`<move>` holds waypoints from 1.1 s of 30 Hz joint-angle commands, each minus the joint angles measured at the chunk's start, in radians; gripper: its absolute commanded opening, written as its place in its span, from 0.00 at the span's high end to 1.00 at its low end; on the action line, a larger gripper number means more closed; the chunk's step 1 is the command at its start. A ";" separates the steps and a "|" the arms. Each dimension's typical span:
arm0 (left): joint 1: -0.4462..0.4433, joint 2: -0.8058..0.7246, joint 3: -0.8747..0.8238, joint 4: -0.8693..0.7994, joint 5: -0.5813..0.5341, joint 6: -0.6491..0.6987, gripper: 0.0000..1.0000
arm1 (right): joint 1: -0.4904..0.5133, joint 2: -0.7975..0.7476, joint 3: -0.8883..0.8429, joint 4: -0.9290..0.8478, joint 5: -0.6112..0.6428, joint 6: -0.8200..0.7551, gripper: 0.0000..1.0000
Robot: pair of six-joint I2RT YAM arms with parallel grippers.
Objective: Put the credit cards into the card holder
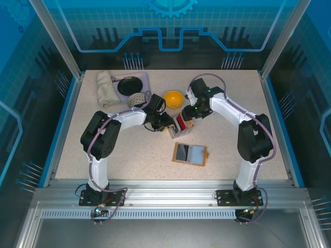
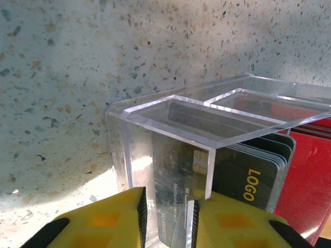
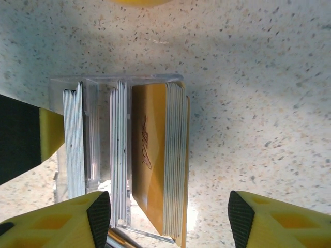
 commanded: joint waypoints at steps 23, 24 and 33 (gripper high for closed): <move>0.005 0.021 -0.015 -0.038 0.003 0.039 0.75 | 0.080 0.171 0.148 -0.114 0.277 -0.074 0.41; 0.004 0.018 -0.016 -0.039 0.000 0.041 0.75 | 0.080 0.164 0.147 -0.112 0.287 -0.076 0.41; 0.005 0.018 -0.017 -0.042 -0.001 0.043 0.75 | 0.082 0.112 0.148 -0.111 0.301 -0.083 0.50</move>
